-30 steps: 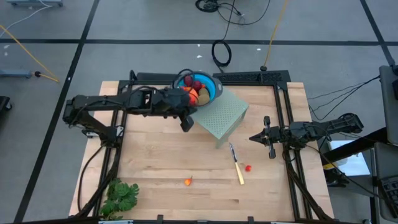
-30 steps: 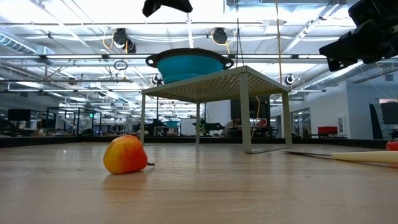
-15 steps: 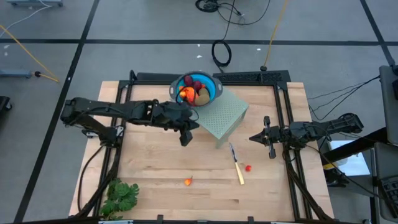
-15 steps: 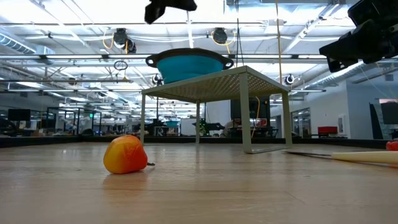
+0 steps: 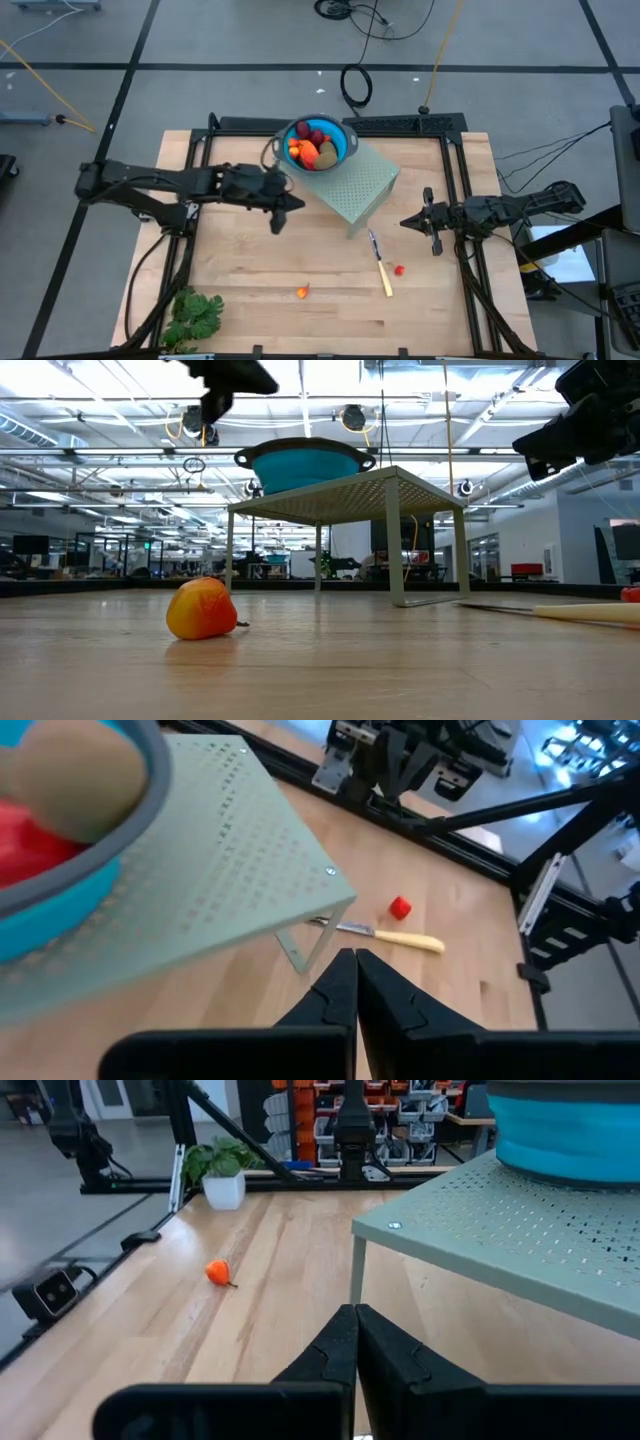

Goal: Pick & Place Fruit
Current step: Put the pear into the blue strainer bowl on the shelf

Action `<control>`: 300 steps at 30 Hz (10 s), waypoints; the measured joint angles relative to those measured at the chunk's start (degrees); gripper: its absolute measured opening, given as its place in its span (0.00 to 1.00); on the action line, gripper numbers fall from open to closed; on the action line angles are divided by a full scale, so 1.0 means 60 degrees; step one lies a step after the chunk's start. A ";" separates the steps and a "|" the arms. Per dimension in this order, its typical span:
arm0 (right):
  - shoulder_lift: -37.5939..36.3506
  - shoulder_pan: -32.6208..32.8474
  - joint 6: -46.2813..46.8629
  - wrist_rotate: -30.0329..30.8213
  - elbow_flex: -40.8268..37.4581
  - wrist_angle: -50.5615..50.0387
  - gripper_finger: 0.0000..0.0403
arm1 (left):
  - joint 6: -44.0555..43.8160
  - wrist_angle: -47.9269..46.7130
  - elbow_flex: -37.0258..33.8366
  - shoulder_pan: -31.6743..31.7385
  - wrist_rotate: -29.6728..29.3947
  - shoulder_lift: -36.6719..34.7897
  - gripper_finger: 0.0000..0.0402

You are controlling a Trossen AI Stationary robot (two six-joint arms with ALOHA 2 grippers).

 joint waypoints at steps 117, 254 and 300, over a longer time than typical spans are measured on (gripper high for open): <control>1.0804 0.1625 0.5724 -0.2779 0.7917 -0.7263 0.45 | 0.1228 0.0961 -0.5791 -0.0156 -0.0259 -0.7867 0.03; 1.1754 0.1585 0.6106 -0.2703 0.4921 -0.4457 0.46 | 0.1231 0.0968 -0.5784 -0.0156 -0.0259 -0.7863 0.05; 0.9522 0.1512 0.7335 -0.3690 0.4954 -0.2173 0.21 | 0.1280 0.0965 -0.5784 -0.0156 -0.0262 -0.7856 0.05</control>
